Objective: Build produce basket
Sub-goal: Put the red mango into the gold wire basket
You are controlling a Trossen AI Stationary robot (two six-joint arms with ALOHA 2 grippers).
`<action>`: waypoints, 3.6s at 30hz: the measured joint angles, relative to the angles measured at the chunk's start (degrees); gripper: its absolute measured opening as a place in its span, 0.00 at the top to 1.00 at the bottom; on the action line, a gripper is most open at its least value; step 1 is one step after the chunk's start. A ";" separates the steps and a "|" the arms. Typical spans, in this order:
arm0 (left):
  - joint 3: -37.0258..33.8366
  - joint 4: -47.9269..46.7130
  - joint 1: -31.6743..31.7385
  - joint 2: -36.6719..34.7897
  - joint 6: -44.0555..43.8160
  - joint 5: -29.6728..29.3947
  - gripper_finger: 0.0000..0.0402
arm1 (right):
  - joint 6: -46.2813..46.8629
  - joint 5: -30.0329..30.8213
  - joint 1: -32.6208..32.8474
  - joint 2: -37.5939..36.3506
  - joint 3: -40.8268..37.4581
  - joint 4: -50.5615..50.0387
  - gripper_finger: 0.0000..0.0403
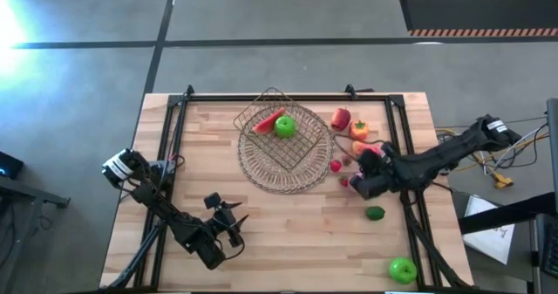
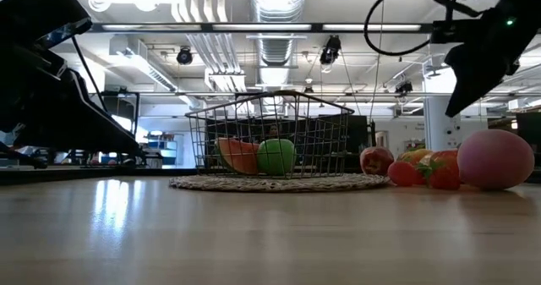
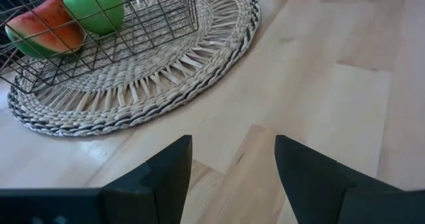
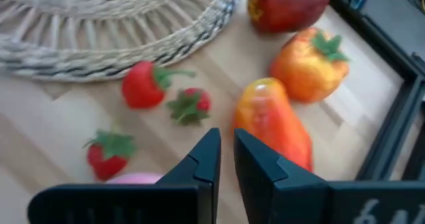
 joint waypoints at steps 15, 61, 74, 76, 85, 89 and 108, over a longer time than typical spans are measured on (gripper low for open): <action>-0.11 0.01 0.00 0.00 -0.02 0.01 0.51 | -27.00 -15.71 -29.80 -3.54 -0.17 1.86 0.48; -0.33 0.23 0.00 0.00 -0.26 0.31 0.51 | -35.96 -28.23 -40.69 4.30 6.02 6.27 0.37; -0.33 0.44 0.27 0.00 -0.13 0.31 0.51 | -50.63 -29.77 -36.85 13.78 28.41 20.57 0.36; -0.33 0.44 0.31 0.00 -0.11 0.31 0.51 | -56.37 -31.49 -36.52 18.92 32.63 22.03 0.36; -0.33 0.46 0.38 0.00 -0.15 0.31 0.51 | -82.54 -44.64 -36.54 45.94 58.30 9.68 0.36; -0.33 0.47 0.39 0.00 -0.23 0.29 0.51 | -90.92 -45.05 -36.54 54.72 68.44 -1.19 0.36; -0.34 1.45 0.46 0.00 -0.09 0.32 0.51 | -98.56 -46.61 -37.53 68.67 77.50 -13.35 0.35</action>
